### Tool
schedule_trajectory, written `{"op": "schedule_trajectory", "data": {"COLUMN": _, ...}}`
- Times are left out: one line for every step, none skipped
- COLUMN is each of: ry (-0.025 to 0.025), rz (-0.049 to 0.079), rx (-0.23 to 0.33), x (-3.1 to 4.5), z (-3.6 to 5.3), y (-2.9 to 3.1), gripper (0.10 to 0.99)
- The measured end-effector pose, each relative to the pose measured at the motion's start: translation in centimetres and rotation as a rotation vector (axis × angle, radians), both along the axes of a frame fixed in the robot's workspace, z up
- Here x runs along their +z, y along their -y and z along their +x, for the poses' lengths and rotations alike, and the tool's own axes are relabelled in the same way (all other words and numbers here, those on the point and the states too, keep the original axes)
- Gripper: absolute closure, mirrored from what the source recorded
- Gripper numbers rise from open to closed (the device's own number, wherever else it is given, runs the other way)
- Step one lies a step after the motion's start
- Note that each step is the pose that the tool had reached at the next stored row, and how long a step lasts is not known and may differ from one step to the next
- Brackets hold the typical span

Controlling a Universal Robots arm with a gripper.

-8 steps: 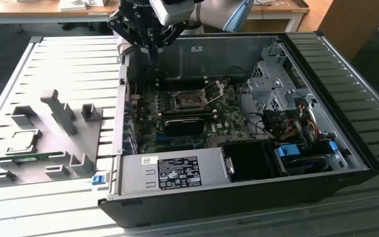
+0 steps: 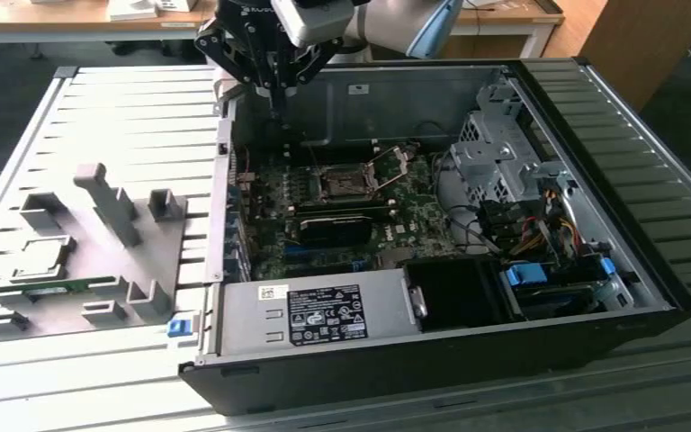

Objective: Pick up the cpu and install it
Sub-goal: 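Reach for the cpu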

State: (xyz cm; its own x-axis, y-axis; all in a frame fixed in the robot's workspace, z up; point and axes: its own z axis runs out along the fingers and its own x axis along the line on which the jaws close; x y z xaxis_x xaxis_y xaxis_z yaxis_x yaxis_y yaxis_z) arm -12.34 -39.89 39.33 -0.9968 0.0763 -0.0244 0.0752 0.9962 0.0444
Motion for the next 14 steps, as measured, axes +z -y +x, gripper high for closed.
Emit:
{"op": "schedule_trajectory", "data": {"ry": 0.0001, "rz": 0.0, "rx": 0.0, "x": 0.0, "z": -0.07, "y": 0.0, "gripper": 0.98}}
{"op": "schedule_trajectory", "data": {"ry": 0.0001, "rz": 0.0, "rx": 0.0, "x": 0.0, "z": -0.15, "y": 0.0, "gripper": 0.98}}
{"op": "schedule_trajectory", "data": {"ry": 0.0, "rz": 0.0, "rx": 0.0, "x": 0.0, "z": -0.23, "y": 0.0, "gripper": 0.98}}
{"op": "schedule_trajectory", "data": {"ry": 0.0, "rz": 0.0, "rx": 0.0, "x": 0.0, "z": -0.3, "y": 0.0, "gripper": 0.98}}
{"op": "schedule_trajectory", "data": {"ry": 0.0, "rz": 0.0, "rx": 0.0, "x": 0.0, "z": -0.38, "y": 0.0, "gripper": 0.98}}
{"op": "schedule_trajectory", "data": {"ry": 0.0, "rz": 0.0, "rx": 0.0, "x": 0.0, "z": -0.45, "y": 0.0, "gripper": 0.98}}
{"op": "schedule_trajectory", "data": {"ry": 0.0, "rz": 0.0, "rx": 0.0, "x": 0.0, "z": -0.52, "y": 0.0, "gripper": 0.98}}
{"op": "schedule_trajectory", "data": {"ry": 0.0, "rz": 0.0, "rx": 0.0, "x": 0.0, "z": -0.59, "y": 0.0, "gripper": 0.98}}
{"op": "schedule_trajectory", "data": {"ry": 0.0, "rz": 0.0, "rx": 0.0, "x": 0.0, "z": -0.64, "y": 0.0, "gripper": 0.98}}
{"op": "schedule_trajectory", "data": {"ry": 0.0, "rz": 0.0, "rx": 0.0, "x": 0.0, "z": -0.69, "y": 0.0, "gripper": 0.98}}
{"op": "schedule_trajectory", "data": {"ry": 0.0, "rz": 0.0, "rx": 0.0, "x": 0.0, "z": -0.75, "y": 0.0, "gripper": 0.98}}
{"op": "schedule_trajectory", "data": {"ry": 0.0, "rz": 0.0, "rx": 0.0, "x": 0.0, "z": -0.8, "y": 0.0, "gripper": 0.98}}
{"op": "schedule_trajectory", "data": {"ry": 0.0001, "rz": 0.0, "rx": 0.0, "x": 0.0, "z": -0.86, "y": 0.0, "gripper": 0.98}}
{"op": "schedule_trajectory", "data": {"ry": 0.0, "rz": 0.0, "rx": 0.0, "x": 0.0, "z": -0.92, "y": 0.0, "gripper": 0.98}}
